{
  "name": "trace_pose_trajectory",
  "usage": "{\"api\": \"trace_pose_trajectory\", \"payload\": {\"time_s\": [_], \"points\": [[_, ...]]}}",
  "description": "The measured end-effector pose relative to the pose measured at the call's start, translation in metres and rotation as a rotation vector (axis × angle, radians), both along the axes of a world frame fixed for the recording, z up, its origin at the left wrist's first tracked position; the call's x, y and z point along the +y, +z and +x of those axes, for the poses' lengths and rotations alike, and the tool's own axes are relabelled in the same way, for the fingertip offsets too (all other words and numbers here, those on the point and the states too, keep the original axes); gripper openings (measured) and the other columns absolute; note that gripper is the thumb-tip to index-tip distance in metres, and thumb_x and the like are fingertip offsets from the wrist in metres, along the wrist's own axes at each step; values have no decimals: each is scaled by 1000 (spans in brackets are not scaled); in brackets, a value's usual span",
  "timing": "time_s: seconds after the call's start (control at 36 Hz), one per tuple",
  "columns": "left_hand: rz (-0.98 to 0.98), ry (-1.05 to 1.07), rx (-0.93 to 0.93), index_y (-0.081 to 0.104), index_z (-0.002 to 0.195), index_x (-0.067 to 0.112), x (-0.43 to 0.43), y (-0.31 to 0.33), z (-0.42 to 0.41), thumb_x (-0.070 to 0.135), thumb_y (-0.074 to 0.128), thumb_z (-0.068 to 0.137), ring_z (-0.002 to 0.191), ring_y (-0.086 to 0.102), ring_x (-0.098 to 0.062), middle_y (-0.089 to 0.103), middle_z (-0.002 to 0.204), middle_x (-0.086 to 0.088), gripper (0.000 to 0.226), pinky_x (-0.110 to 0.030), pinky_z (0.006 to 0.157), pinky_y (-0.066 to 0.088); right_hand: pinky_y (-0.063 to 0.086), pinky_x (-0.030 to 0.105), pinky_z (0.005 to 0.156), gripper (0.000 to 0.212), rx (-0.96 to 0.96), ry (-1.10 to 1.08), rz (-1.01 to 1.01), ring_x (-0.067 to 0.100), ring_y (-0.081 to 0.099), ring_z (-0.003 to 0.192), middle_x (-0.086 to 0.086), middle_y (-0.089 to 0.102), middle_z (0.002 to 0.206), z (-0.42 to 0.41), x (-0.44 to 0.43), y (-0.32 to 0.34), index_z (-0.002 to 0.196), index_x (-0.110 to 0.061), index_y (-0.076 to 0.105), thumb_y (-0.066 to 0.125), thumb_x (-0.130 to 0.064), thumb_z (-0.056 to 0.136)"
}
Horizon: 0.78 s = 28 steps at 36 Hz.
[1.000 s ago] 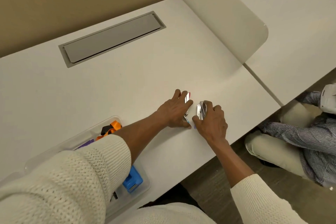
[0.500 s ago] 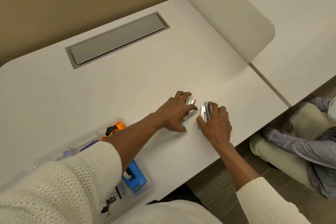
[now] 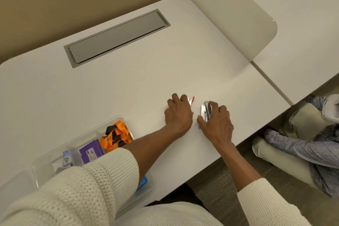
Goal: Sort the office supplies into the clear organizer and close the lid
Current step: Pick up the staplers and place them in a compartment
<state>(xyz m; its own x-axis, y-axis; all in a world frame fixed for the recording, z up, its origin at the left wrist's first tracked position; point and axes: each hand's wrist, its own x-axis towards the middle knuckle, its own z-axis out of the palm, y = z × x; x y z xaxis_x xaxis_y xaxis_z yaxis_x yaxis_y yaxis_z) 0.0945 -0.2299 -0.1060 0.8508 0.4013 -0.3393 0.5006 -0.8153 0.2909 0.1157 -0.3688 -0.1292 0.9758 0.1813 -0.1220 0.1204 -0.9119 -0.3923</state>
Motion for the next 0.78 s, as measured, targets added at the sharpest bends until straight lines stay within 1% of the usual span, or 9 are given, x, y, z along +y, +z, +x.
{"api": "trace_pose_trajectory", "payload": {"time_s": [0.11,0.25,0.31,0.36,0.42,0.47,0.53,0.61,0.78], "points": [[6,-87,25,41,139,12,5,-2,3,18,64,91,115,50,-34,41,135,-14,53,-39,71,38,45,33,66,66,-2,6,-4,27,55,102,8,54,113,-1,-1,1,137,-23,46,73,-44,80],[-60,-144,26,39,139,11,16,-2,3,16,61,89,115,52,-35,40,134,-15,55,-40,72,40,43,33,65,66,9,-4,-10,27,54,100,8,53,112,0,1,3,136,-22,46,73,-42,79],[-152,-139,35,40,137,9,22,-3,4,22,62,91,111,55,-37,41,132,-17,53,-40,73,43,41,33,65,66,8,-9,-5,28,54,99,8,53,111,-1,2,3,135,-22,47,73,-41,78],[-294,-70,31,44,129,12,30,-4,5,29,62,92,101,61,-38,47,125,-16,45,-44,73,53,41,33,65,66,3,-14,-12,28,54,99,8,53,110,-1,3,4,135,-22,47,74,-40,77],[-480,41,-17,52,119,17,39,-1,4,30,65,92,94,65,-33,55,114,-10,33,-46,74,60,40,33,65,66,4,-14,-33,27,53,99,8,53,111,-1,6,5,134,-21,47,75,-39,77],[-587,80,-51,60,115,18,46,0,1,27,63,96,91,64,-27,63,103,-4,21,-46,79,59,39,32,65,64,-4,-3,-52,26,54,98,8,53,109,-3,9,6,133,-20,49,76,-39,78],[-568,55,-35,60,114,17,49,-1,-4,20,55,99,87,63,-27,63,100,-5,17,-47,80,60,38,33,64,62,-12,6,-46,27,54,97,8,53,107,-5,11,6,131,-19,50,75,-37,78],[-435,14,-8,52,115,15,41,-5,-7,15,47,96,86,66,-38,52,110,-14,20,-50,72,62,40,33,64,62,2,19,-37,28,54,99,8,53,109,-4,15,7,131,-19,49,75,-37,77],[-322,10,-54,51,123,10,38,-11,-11,13,55,97,90,65,-38,51,117,-18,27,-47,80,57,41,33,64,65,9,67,-34,28,53,99,7,51,108,-2,23,11,132,-20,47,75,-30,74]]}}
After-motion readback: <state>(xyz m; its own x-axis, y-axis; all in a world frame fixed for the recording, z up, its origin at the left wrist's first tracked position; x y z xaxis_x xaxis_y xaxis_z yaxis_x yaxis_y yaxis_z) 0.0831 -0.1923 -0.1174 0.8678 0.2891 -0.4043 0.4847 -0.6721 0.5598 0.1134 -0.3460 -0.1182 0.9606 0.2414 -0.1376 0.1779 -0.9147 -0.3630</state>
